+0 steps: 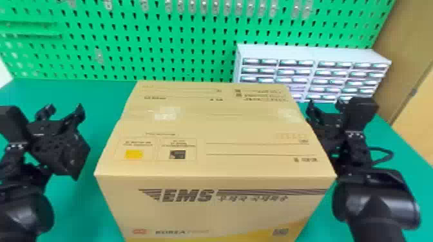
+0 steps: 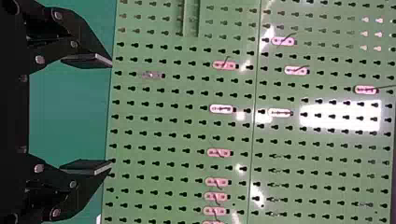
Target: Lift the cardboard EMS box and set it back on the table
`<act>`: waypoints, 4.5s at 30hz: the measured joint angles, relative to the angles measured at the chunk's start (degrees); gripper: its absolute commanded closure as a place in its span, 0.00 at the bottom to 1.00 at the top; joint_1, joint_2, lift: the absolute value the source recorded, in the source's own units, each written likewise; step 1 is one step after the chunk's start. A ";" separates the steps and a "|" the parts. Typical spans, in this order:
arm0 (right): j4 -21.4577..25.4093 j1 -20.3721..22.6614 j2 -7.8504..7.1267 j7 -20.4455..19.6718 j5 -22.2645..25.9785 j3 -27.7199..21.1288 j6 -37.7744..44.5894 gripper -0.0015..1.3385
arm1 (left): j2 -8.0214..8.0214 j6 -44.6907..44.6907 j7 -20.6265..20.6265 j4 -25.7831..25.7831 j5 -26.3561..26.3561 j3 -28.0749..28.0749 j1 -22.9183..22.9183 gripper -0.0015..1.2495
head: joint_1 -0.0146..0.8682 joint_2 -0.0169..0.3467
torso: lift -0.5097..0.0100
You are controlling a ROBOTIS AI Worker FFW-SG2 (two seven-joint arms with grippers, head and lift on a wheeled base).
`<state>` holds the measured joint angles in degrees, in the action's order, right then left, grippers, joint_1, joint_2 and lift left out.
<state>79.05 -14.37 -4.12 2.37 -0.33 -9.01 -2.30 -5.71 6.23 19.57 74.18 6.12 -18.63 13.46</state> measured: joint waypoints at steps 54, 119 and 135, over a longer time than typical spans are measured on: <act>-7.69 1.30 0.25 0.00 6.48 -1.88 -12.44 0.37 | -0.09 3.17 -0.76 -4.75 0.64 1.40 0.89 0.39 | 0.78 0.00 | 0.80; -14.36 -3.24 4.12 -2.11 3.70 4.81 -16.98 0.37 | 0.00 4.18 -1.79 -4.75 1.53 8.04 1.28 0.39 | 0.78 0.00 | 0.80; -14.79 -3.65 4.11 -2.11 4.18 5.89 -17.12 0.37 | -0.01 4.32 -1.81 -4.75 1.45 8.24 1.35 0.39 | 0.78 0.00 | 0.80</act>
<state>64.25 -18.02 0.00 0.26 3.85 -3.12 -19.43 -5.72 10.55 17.76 69.43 7.56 -10.39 14.81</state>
